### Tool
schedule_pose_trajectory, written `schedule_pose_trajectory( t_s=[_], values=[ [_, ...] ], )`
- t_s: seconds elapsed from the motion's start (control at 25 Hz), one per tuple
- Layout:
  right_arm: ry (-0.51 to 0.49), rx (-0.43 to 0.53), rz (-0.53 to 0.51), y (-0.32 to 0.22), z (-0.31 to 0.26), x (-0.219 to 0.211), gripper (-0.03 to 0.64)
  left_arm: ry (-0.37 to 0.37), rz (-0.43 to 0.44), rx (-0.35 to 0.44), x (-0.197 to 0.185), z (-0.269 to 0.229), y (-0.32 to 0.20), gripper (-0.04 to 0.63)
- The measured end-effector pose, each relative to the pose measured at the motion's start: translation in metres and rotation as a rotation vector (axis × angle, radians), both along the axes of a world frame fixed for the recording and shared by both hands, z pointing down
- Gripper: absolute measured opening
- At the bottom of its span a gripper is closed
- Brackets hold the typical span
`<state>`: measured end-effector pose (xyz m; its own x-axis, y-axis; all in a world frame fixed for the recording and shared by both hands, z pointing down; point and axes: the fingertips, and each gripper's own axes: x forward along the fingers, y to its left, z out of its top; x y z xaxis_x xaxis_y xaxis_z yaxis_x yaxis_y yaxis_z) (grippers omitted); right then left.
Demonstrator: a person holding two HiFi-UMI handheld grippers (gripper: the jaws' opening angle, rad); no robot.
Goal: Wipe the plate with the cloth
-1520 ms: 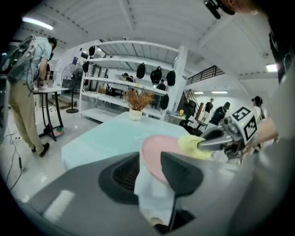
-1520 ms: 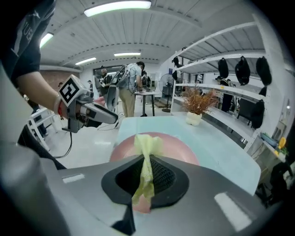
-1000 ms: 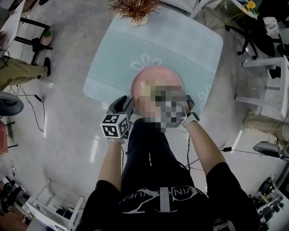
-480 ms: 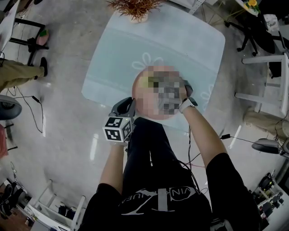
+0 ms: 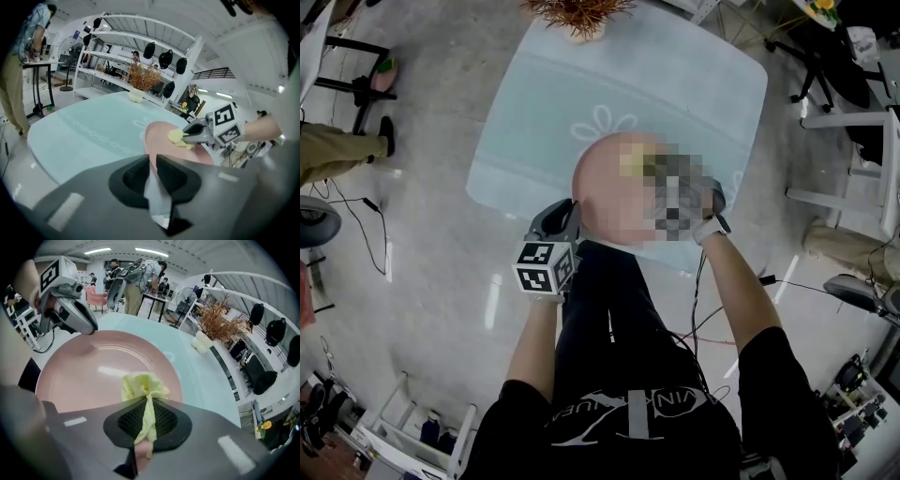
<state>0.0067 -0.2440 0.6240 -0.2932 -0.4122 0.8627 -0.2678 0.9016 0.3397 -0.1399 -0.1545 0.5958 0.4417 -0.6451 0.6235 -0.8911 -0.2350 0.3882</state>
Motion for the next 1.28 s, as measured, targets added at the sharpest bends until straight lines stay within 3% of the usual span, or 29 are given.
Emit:
schedule_pose_trajectory(
  t_s=[0.32, 0.68, 1.04, 1.28],
  values=[
    [-0.012, -0.119, 0.0, 0.058, 0.003, 0.019, 0.025, 0.014, -0.009, -0.002, 0.001, 0.001, 0.0, 0.0],
    [-0.027, -0.236, -0.175, 0.127, 0.005, -0.017, 0.025, 0.018, -0.027, 0.002, 0.001, 0.0, -0.001, 0.0],
    [-0.077, -0.252, -0.314, 0.129, 0.005, -0.066, 0.025, 0.018, -0.037, 0.009, 0.001, 0.001, -0.001, 0.0],
    [-0.118, -0.214, -0.325, 0.101, 0.006, -0.104, 0.025, 0.017, -0.032, 0.017, -0.001, 0.002, -0.001, 0.0]
  ],
)
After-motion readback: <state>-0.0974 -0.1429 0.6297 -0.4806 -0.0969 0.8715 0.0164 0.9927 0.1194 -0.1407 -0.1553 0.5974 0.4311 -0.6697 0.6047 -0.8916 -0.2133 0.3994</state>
